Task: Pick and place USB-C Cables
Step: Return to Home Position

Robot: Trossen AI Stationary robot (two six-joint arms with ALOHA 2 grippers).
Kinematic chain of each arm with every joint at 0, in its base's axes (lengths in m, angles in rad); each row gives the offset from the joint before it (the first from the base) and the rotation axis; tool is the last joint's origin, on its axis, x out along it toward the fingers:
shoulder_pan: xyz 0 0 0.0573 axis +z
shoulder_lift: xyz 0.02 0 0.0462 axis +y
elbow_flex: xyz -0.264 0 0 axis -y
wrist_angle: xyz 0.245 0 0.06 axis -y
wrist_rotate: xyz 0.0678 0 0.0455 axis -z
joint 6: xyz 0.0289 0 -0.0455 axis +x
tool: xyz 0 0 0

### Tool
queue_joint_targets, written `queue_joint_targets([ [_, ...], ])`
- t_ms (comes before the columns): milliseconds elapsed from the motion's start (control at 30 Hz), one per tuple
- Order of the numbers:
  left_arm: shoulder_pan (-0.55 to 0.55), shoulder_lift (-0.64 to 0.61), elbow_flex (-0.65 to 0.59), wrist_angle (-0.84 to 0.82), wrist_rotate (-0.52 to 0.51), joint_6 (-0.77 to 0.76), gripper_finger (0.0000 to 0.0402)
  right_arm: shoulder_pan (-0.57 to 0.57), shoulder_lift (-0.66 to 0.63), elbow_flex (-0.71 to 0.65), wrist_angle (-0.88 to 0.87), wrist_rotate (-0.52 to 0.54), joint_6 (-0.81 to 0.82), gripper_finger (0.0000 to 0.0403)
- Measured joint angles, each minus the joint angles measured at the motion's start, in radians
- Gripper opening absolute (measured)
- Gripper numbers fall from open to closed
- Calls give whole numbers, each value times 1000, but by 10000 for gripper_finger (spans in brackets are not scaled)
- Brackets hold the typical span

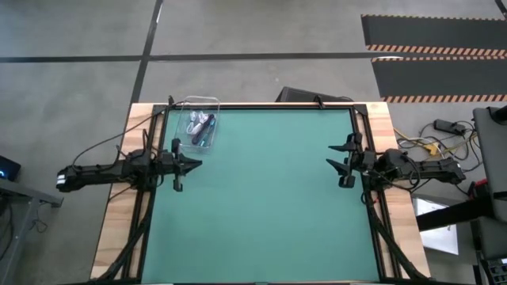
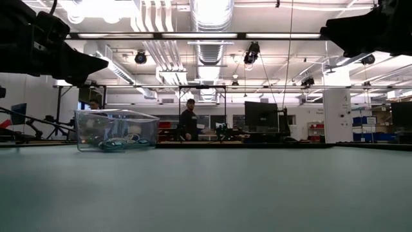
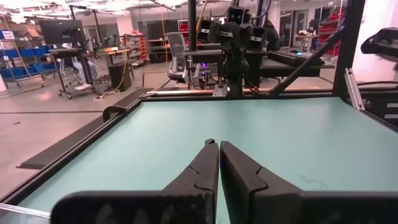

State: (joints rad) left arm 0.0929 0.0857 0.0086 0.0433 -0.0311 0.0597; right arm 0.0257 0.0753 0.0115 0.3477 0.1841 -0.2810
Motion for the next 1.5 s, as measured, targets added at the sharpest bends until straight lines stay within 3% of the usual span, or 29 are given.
queue_joint_targets([
  [1500,0,70,-1,1,0,0,0,0,0,-1,1,1,0,203],
])
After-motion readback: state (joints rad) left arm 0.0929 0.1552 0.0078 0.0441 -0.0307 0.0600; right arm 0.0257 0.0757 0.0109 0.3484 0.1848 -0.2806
